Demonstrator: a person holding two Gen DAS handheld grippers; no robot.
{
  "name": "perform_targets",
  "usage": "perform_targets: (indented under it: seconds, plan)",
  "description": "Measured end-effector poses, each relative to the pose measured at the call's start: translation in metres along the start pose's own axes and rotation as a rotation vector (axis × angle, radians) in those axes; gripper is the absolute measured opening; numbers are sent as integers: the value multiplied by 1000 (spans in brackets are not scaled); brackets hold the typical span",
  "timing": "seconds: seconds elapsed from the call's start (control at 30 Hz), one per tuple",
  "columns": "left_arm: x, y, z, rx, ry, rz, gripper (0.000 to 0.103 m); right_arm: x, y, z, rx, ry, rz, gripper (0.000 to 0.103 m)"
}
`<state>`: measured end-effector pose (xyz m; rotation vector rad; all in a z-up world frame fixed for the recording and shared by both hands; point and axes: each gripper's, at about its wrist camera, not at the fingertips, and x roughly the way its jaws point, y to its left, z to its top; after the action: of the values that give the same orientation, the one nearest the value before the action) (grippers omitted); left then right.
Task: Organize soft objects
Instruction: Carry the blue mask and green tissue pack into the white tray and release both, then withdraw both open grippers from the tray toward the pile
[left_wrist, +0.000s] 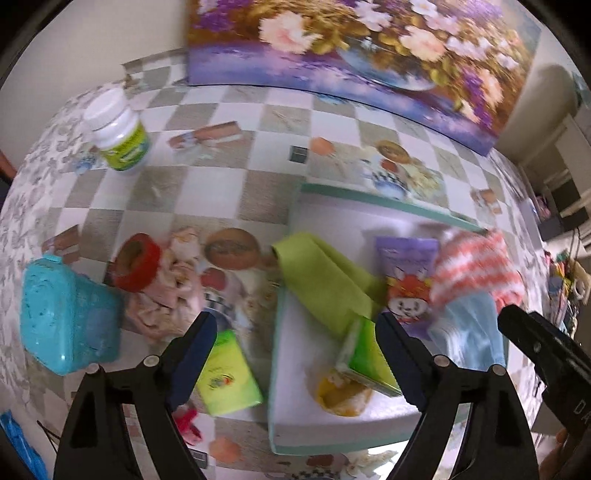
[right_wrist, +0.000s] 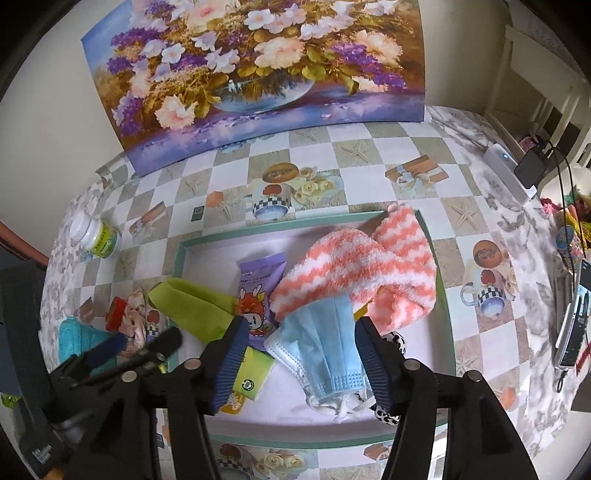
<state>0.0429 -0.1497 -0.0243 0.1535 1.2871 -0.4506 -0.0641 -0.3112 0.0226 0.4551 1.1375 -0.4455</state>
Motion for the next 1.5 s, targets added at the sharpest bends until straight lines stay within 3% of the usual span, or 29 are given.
perform_targets:
  seconds: [0.33,0.67,1.07,1.3,1.5]
  plan:
    - [-2,18,5,-46,-11,19,88,-1,7,0,-17,-13,-5,66]
    - [-14,28,12,-25,-23,6,88,-2,20,3,-25,-29,5,66]
    - [-62,115,30,-155,-186,67,88,0,99,0,-144,-81,126,66]
    - [-55,161,30,-261,-147,20,88,22,140,-6,-186,-32,193,66]
    - [-45,173,34,-264,-118,29,88,44,171,-12,-241,20,248,66]
